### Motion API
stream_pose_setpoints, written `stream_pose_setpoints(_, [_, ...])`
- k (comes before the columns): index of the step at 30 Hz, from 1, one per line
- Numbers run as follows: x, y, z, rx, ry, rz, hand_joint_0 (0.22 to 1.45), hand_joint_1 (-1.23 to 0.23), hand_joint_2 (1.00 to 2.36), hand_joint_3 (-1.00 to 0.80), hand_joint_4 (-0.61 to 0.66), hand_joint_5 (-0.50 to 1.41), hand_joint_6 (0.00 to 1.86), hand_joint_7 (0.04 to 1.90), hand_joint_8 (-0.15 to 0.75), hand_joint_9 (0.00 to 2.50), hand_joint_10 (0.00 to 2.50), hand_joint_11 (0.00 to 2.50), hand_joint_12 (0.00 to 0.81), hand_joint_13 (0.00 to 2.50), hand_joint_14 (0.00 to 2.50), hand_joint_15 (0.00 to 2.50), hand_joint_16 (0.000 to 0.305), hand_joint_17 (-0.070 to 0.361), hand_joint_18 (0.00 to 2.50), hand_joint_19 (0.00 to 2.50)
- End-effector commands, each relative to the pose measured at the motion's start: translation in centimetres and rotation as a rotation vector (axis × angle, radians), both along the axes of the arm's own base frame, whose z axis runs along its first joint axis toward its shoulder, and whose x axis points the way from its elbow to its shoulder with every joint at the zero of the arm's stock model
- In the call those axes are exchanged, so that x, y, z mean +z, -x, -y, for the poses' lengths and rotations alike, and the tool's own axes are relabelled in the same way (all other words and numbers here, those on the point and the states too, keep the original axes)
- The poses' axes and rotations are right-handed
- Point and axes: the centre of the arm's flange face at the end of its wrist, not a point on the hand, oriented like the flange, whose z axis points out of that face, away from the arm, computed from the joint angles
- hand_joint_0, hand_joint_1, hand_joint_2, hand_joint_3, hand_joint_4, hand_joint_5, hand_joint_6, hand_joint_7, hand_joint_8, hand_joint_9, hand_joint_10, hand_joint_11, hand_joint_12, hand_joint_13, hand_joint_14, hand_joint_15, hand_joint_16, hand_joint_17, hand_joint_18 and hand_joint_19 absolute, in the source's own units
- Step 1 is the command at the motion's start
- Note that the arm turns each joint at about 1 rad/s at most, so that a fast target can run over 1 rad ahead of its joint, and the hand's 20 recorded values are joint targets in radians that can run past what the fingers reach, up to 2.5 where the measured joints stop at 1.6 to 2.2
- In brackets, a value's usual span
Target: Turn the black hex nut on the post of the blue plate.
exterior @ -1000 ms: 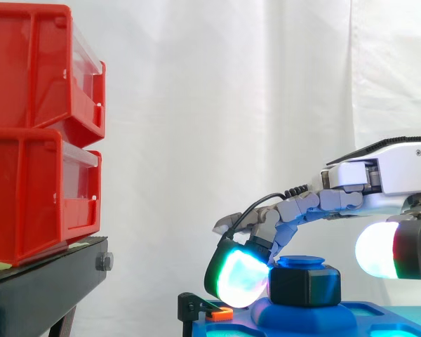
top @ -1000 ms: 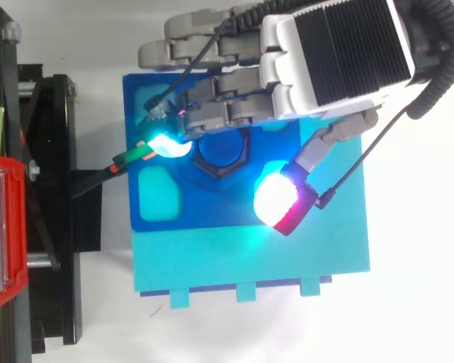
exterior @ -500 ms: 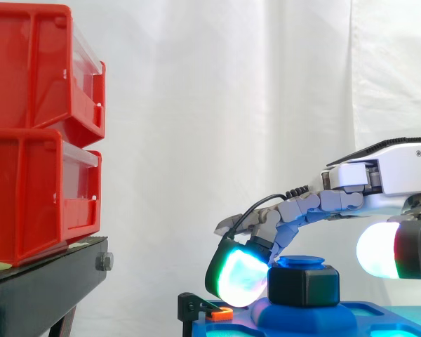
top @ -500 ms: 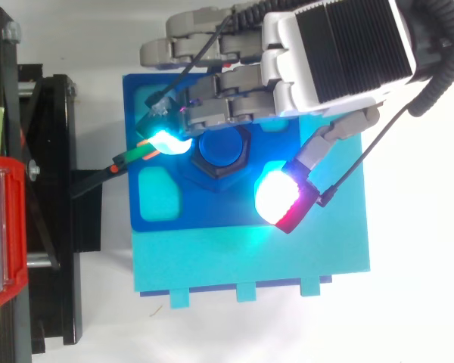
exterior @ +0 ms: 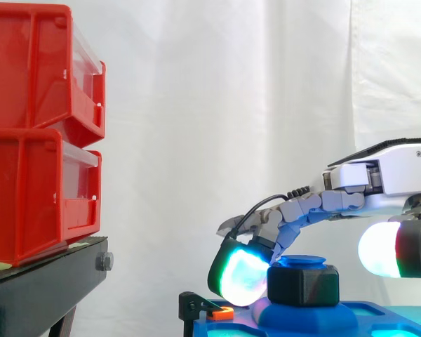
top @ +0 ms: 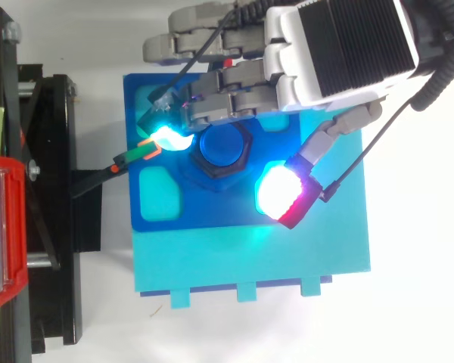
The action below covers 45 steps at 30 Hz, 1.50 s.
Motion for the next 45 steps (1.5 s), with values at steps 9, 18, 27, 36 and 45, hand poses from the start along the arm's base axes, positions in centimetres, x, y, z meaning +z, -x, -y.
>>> stream_pose_setpoints(9, [-0.09, 0.07, 0.01, 0.000, -0.001, -0.007, 0.45, -0.26, 1.00, -0.50, 0.24, -0.15, 0.51, 1.23, 0.174, 0.15, 0.30, 0.22, 0.216, 0.10, 0.00, 0.18, 0.041, 0.093, 0.01, 0.10])
stream_pose_setpoints(18, [-0.05, 0.02, 0.02, 0.000, 0.000, -0.002, 0.45, -0.27, 1.00, -0.50, 0.23, -0.15, 0.51, 1.22, 0.173, 0.15, 0.31, 0.22, 0.216, 0.10, 0.00, 0.18, 0.041, 0.093, 0.02, 0.10])
stream_pose_setpoints(27, [0.06, 0.03, 0.01, 0.000, 0.000, -0.001, 0.45, -0.27, 1.00, -0.50, 0.22, -0.15, 0.51, 1.22, 0.172, 0.15, 0.32, 0.22, 0.214, 0.10, 0.00, 0.18, 0.041, 0.093, 0.02, 0.10])
stream_pose_setpoints(36, [-0.04, 0.00, 0.02, 0.000, 0.000, -0.001, 0.45, -0.27, 1.00, -0.50, 0.12, -0.11, 0.51, 1.13, 0.172, 0.15, 0.27, 0.24, 0.215, 0.10, 0.00, 0.18, 0.041, 0.093, 0.02, 0.10])
stream_pose_setpoints(45, [0.04, 0.05, 0.01, 0.000, 0.000, -0.002, 0.47, -0.32, 1.00, -0.50, 0.13, -0.13, 0.51, 1.21, 0.168, 0.17, 0.27, 0.28, 0.203, 0.10, 0.00, 0.19, 0.040, 0.089, 0.01, 0.11])
